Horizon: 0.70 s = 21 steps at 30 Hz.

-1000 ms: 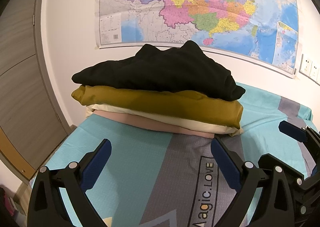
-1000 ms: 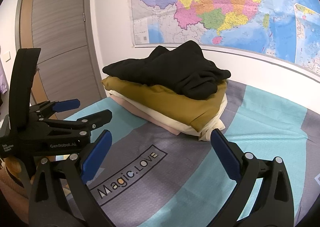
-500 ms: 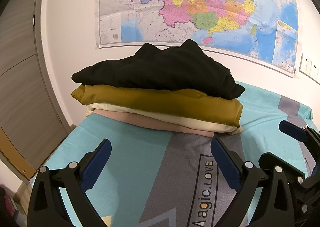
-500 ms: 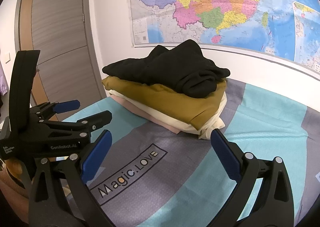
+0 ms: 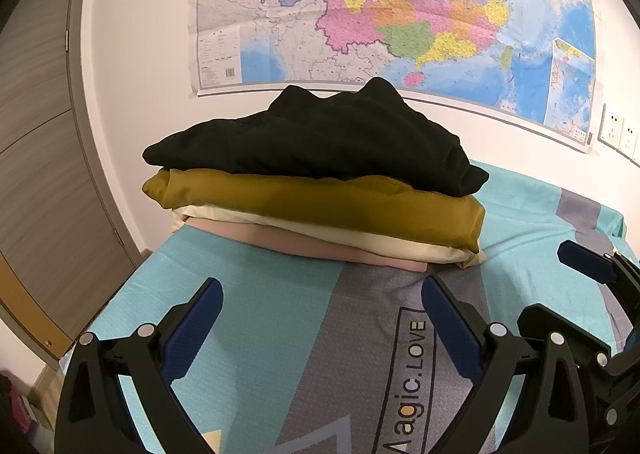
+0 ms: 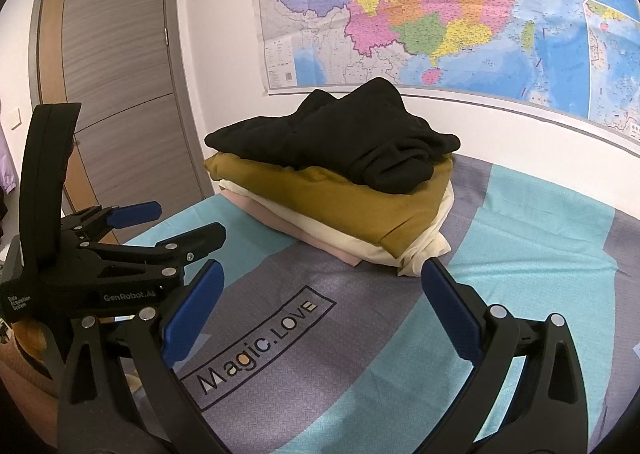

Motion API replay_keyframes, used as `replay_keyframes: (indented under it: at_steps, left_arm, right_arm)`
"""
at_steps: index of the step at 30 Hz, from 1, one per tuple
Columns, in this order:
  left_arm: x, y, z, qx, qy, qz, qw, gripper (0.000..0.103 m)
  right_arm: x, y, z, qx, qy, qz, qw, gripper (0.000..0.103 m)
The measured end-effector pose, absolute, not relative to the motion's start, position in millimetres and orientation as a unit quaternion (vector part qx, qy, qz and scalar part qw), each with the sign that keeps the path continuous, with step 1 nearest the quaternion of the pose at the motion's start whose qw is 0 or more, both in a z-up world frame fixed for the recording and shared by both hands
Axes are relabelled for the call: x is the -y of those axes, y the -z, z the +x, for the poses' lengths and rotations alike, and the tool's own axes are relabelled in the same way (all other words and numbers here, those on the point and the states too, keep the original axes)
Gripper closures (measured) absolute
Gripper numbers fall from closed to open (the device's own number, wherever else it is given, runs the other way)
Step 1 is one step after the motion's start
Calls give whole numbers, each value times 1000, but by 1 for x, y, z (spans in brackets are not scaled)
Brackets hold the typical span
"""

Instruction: Fold large clothes

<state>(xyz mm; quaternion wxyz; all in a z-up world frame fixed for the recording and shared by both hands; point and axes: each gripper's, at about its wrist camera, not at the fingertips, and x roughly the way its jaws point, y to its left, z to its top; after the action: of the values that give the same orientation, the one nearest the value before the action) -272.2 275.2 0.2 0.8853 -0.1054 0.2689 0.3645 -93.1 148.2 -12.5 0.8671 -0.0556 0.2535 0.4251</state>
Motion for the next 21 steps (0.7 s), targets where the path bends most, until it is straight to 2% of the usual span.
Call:
replay_keyframes:
  at_steps: [21]
  left_arm:
    - [-274,1,-272,-269,-364,-106,885,7]
  right_arm:
    - [-150,13,-93,-255,-421,-54,869,6]
